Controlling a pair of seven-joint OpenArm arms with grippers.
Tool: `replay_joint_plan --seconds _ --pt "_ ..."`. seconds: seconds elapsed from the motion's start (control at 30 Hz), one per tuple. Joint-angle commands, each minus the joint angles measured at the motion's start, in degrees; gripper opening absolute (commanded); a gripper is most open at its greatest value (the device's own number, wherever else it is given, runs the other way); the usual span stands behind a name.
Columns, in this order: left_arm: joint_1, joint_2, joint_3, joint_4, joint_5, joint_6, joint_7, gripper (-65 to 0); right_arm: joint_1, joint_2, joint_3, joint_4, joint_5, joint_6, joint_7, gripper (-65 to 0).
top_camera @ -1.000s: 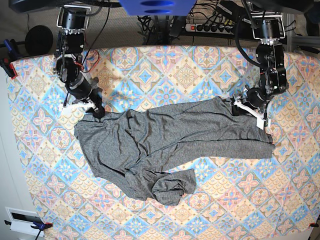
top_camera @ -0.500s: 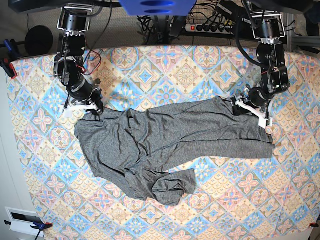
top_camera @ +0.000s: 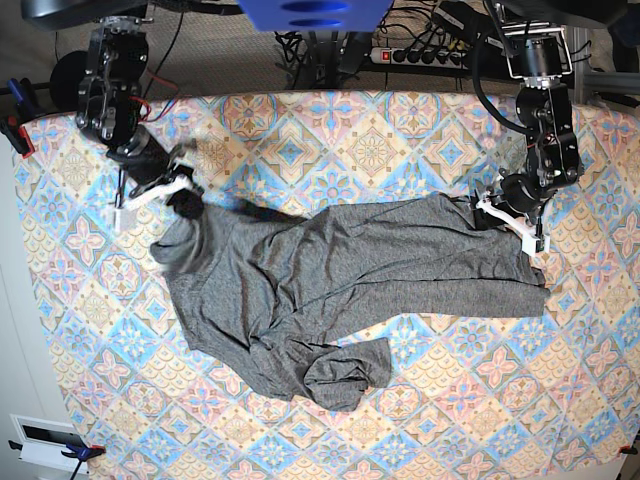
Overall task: Layout the t-shirt on the table in an organized manner, then fold the t-shirt properly
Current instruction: 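Pull the shirt edge with both grippers away from the hem, releasing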
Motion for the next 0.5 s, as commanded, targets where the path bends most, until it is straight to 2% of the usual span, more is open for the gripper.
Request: replay_joint_plan --seconds 0.0,0.2,0.33,0.47 --pt "-0.4 -0.7 -0.2 0.5 1.0 0.7 0.5 -35.3 0.8 0.6 0.1 1.9 0.9 0.7 0.6 -65.0" --pt "-0.4 -0.7 -0.2 0.5 1.0 0.7 0.5 -35.3 0.4 0.6 0.1 2.3 2.4 0.7 -3.2 -65.0" --pt "-0.1 -1.9 -0.3 0.7 0.9 0.7 0.5 -35.3 -4.4 0.7 0.8 2.3 2.4 0.7 -3.0 -65.0" --pt "0.0 -2.4 -0.3 0.7 0.9 0.7 0.5 -35.3 -7.0 0.7 5.4 2.3 2.4 0.7 -3.0 -65.0"
